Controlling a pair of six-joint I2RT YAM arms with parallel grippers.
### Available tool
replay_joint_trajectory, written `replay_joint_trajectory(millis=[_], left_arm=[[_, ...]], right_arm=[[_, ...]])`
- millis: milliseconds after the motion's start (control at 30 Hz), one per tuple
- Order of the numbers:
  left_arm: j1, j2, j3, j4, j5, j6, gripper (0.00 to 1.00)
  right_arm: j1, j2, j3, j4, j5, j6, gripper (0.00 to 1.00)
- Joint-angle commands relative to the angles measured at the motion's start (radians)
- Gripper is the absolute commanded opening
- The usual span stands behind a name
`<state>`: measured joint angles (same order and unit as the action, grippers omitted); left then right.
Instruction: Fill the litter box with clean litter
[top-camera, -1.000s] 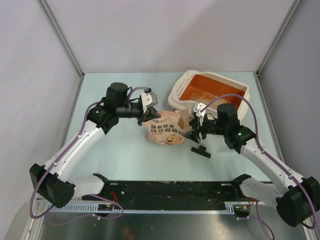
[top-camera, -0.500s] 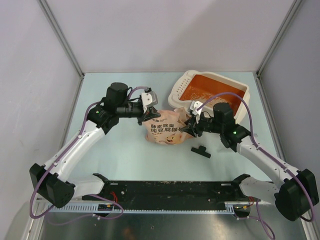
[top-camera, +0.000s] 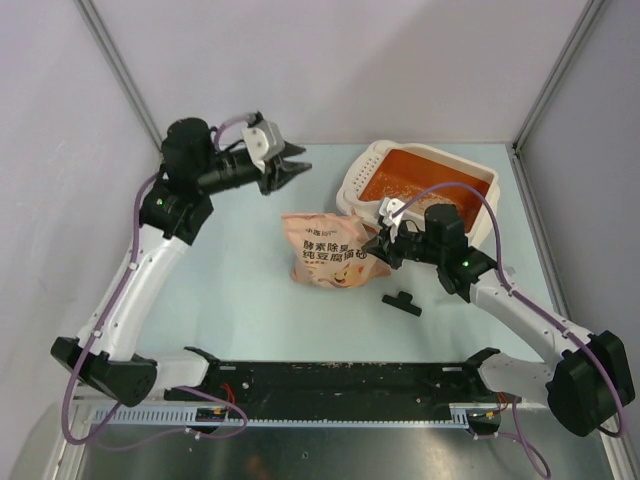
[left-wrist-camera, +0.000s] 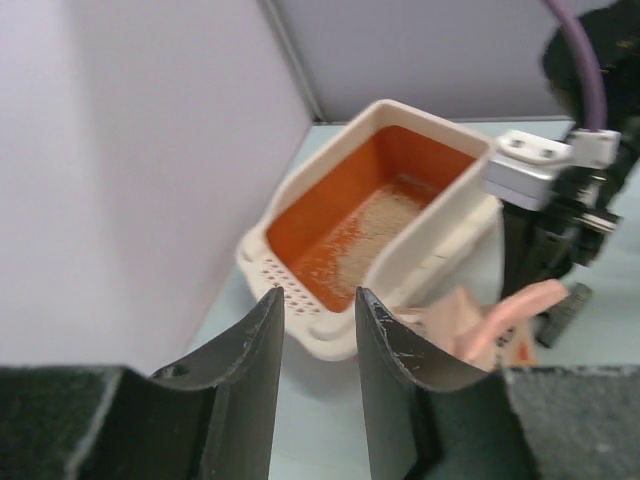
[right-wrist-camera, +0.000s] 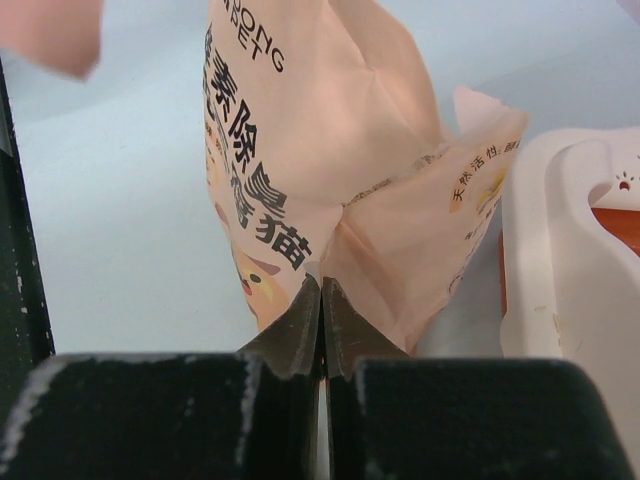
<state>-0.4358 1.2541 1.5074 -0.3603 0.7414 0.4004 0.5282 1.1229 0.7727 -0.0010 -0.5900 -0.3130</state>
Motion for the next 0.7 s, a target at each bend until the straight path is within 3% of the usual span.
replay_joint_trajectory(millis=[0, 133, 300, 667], left_arm=[[0.074, 0.119, 0.043, 0.049, 0.004, -0.044, 0.39], [0.109, 0.277, 0.033, 0.05, -0.025, -0.07, 0.29], [0.097, 0.45, 0.046, 0.055, 0.048, -0.094, 0.17], [-0.015, 0.584, 0.062, 0.078, 0.251, -0.089, 0.13]], right_arm=[[0.006, 0.012, -0.001, 0.053, -0.01, 0.018, 0.02], [0.003, 0.021, 0.0, 0.073, -0.007, 0.023, 0.02], [-0.005, 0.031, 0.005, 0.09, -0.01, 0.041, 0.02], [-0.04, 0.081, 0.046, 0.121, -0.037, 0.106, 0.02]])
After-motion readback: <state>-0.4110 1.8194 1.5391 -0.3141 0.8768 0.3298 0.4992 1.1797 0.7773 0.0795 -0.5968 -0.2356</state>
